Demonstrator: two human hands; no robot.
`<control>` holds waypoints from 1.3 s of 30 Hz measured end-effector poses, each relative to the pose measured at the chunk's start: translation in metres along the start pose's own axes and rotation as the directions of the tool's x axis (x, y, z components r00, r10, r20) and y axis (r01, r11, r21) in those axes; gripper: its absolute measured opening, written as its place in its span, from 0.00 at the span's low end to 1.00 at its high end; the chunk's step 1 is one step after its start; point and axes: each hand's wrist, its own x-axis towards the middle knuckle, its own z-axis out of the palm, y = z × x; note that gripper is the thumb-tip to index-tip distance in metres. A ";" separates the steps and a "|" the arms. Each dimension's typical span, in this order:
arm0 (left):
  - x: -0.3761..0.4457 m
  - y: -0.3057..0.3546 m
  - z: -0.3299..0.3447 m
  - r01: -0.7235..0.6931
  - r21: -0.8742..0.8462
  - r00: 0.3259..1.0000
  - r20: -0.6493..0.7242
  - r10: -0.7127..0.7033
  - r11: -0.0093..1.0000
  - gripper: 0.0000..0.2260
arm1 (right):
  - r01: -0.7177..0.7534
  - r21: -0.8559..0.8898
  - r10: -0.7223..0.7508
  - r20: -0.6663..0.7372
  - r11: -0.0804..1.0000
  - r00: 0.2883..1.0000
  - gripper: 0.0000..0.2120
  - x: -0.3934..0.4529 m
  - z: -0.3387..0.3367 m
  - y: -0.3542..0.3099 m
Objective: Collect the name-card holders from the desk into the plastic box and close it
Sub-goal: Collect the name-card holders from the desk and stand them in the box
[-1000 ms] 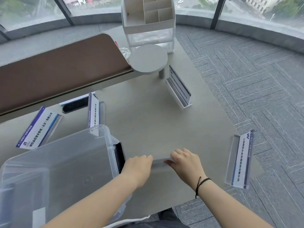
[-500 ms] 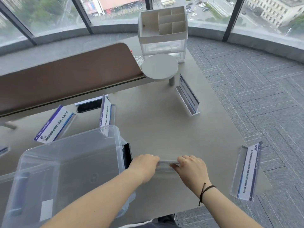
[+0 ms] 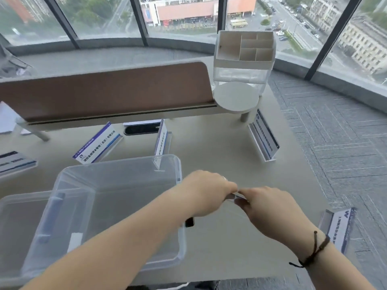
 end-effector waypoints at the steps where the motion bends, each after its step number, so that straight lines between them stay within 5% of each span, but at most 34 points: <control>1: -0.011 -0.009 -0.011 -0.001 0.008 1.000 -0.020 0.001 1.000 0.07 | 0.031 -0.002 -0.031 -0.023 1.000 0.999 0.12 0.002 -0.010 -0.010; 8: -0.103 -0.090 -0.045 0.079 -0.024 0.990 -0.116 -0.081 0.997 0.11 | 0.147 0.009 -0.146 -0.054 0.989 0.988 0.18 0.034 -0.038 -0.119; 16: -0.206 -0.188 0.004 0.240 -0.171 0.965 -0.060 -0.254 0.955 0.12 | 0.193 0.026 -0.195 0.058 0.981 0.979 0.16 0.074 0.011 -0.255; 19: -0.244 -0.224 0.029 0.316 -0.248 0.921 -0.154 -0.359 0.916 0.13 | 0.153 0.071 -0.160 0.105 0.986 0.981 0.16 0.090 0.045 -0.296; 22: -0.280 -0.259 0.065 0.412 -0.400 0.801 -0.268 -0.535 0.819 0.16 | 0.050 0.089 -0.065 0.178 0.995 0.982 0.14 0.104 0.088 -0.326; 25: -0.307 -0.285 0.103 0.519 -0.519 0.710 -0.181 -0.681 0.679 0.20 | -0.115 0.152 0.073 0.254 0.982 0.964 0.14 0.111 0.131 -0.349; 29: -0.319 -0.293 0.151 0.498 -0.705 0.764 0.081 -0.640 0.505 0.23 | -0.349 0.260 0.241 0.370 0.900 0.897 0.16 0.111 0.170 -0.370; 33: -0.319 -0.294 0.169 0.339 -0.875 0.752 0.031 -0.658 0.346 0.23 | -0.398 0.374 0.198 0.472 0.837 0.859 0.17 0.108 0.189 -0.392; 36: -0.319 -0.291 0.172 0.230 -0.942 0.733 0.003 -0.680 0.243 0.23 | -0.488 0.552 0.155 0.540 0.676 0.827 0.10 0.108 0.190 -0.403; 39: -0.319 -0.291 0.177 0.184 -0.966 0.723 0.006 -0.690 0.184 0.23 | -0.584 0.610 0.137 0.620 0.535 0.773 0.22 0.109 0.189 -0.408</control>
